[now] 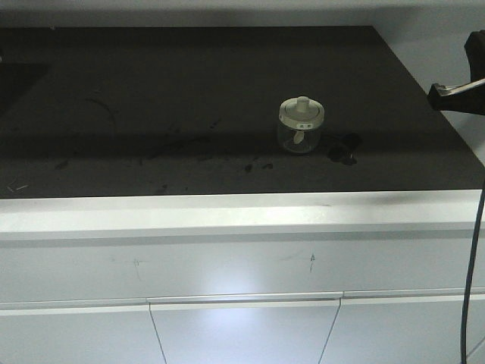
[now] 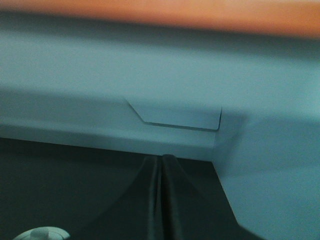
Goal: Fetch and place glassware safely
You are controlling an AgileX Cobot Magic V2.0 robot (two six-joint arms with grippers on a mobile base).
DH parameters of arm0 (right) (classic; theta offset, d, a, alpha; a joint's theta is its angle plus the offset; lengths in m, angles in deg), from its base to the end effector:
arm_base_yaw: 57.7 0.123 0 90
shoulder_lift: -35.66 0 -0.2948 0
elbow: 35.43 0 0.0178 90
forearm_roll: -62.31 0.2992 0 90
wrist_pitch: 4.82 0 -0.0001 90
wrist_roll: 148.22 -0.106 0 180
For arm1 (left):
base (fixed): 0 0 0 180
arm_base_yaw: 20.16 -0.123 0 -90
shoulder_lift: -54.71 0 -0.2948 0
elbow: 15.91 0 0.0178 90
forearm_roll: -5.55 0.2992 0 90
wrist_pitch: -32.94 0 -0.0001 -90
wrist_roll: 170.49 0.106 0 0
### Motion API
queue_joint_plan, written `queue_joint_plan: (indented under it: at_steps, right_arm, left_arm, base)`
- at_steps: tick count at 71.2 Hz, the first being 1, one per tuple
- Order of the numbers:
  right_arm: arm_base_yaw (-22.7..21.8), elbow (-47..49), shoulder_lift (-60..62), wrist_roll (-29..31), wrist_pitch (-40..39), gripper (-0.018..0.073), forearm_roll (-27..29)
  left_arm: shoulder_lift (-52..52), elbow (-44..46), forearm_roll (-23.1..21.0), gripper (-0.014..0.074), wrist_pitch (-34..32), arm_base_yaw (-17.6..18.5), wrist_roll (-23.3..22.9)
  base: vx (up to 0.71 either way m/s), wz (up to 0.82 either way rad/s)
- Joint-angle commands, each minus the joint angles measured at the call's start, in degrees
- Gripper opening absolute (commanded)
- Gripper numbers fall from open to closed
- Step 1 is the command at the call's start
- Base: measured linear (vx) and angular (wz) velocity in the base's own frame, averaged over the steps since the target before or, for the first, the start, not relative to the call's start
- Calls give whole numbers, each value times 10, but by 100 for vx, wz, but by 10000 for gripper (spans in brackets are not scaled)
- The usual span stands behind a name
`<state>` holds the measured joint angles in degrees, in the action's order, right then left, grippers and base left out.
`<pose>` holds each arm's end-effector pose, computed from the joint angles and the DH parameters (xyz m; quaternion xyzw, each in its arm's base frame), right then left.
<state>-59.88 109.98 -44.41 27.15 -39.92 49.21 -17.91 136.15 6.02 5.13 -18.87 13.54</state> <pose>0.3324 0.0012 0.3224 -0.0722 0.6411 -0.0134 0.7640 0.3105 -0.0074 0.3983 0.0312 0.5923 0.0210 0.8049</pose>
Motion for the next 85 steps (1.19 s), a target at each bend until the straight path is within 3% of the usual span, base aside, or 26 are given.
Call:
queue_joint_plan:
  at_steps: [1,16,25,40,58,75,85]
  right_arm:
    - [-3,19,16,-12,-24,-1,0]
    - [-3,19,25,-38,-1,-1,-5]
    - [-3,19,54,-45,57,-1,-7]
    - [-3,19,111,-68,201,-1,-7]
    - [-3,19,194,-70,268,-1,-7]
    - [-3,18,254,-70,343,-1,-7]
    - [-3,17,256,-70,348,-1,-7]
  left_arm:
    - [15,20,-1,-7,-39,2,-1]
    - [18,20,-1,-7,-15,2,-1]
    - [41,20,-1,-7,28,2,-2]
    - [108,18,-1,-7,137,2,-2]
    - [193,15,-1,-7,275,2,-2]
    - [302,-81,-1,-7,295,2,-1]
    - [371,-154,-5,-7,322,2,-1]
  base:
    - [0,0]
    - [0,0]
    - [0,0]
    - [0,0]
    - [0,0]
    - [0,0]
    - [0,0]
